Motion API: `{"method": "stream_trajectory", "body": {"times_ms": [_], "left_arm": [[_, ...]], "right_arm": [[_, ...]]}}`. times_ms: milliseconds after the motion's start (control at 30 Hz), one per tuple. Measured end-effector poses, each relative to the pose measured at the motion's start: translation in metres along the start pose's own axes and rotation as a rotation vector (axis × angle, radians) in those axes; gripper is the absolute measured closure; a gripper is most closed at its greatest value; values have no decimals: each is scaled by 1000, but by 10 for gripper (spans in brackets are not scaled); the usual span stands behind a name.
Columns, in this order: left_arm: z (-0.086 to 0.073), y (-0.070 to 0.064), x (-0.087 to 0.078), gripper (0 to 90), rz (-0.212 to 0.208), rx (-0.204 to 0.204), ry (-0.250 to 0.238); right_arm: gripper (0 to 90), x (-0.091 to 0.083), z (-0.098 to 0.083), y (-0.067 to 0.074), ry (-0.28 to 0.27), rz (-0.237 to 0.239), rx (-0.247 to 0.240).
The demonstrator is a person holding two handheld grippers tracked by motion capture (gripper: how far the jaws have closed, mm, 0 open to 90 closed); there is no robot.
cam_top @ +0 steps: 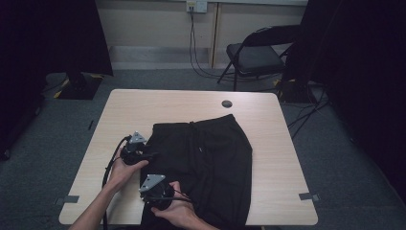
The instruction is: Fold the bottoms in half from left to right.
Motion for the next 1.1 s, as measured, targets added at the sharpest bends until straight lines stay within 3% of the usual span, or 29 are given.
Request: {"method": "stream_trajectory", "body": {"times_ms": [100,133,167,233,267,300,333,367,433,467,600,733,767,833,900,967,1000,1033,1100], "left_arm": [[2,5,-3,411,8,-15,-14],[6,12,-9,397,19,-51,-25],[9,16,-11,373,19,-55,-15],[17,25,-14,362,58,-81,-96],[19,29,-13,363,58,-103,-112],[18,30,-10,360,41,-109,-89],[17,30,-5,350,26,-94,-37],[18,32,-2,348,43,-77,-34],[23,33,3,357,44,-103,-82],[23,33,3,357,44,-103,-82],[18,22,22,378,56,-21,-14],[22,10,24,538,40,13,11],[23,9,24,595,24,11,25],[26,8,25,757,30,24,35],[28,5,27,863,9,1,25],[31,5,26,878,-3,-36,6],[31,5,26,880,-3,-36,6],[37,8,20,881,-16,-85,-42],[43,12,13,882,-30,-130,-91]], "right_arm": [[858,-2,-2,-1,1,-12,1],[864,-2,-2,-2,4,-8,5],[868,-2,-2,-2,3,-3,-1],[870,-2,-2,-3,8,0,2],[870,-3,-2,-3,11,1,-4],[870,-3,-2,-3,14,1,-8],[870,-3,-2,-3,14,4,-7],[870,-4,-3,-3,16,4,-11],[869,-3,-2,-3,14,9,-8],[869,-4,-2,-3,16,11,-8],[869,-3,-3,-4,10,16,-5],[870,-4,-3,-4,1,19,4],[870,-4,-3,-4,0,24,6],[877,-4,-3,-5,-2,33,23],[878,-5,-3,-6,2,31,27],[879,-9,0,-7,-13,32,34],[879,-12,3,-8,-27,32,38],[879,-16,6,-9,-40,32,43],[879,-23,12,-13,-62,33,52]]}}
Point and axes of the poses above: each handheld gripper's, and its own axes: x roughly forward along the jaws, z roughly out of its top, y roughly to its left, the point moved 8 cm from there along x, roughly forward along the jaws, and after that the axes turned 1 degree about -y, right-handed, at the moved point
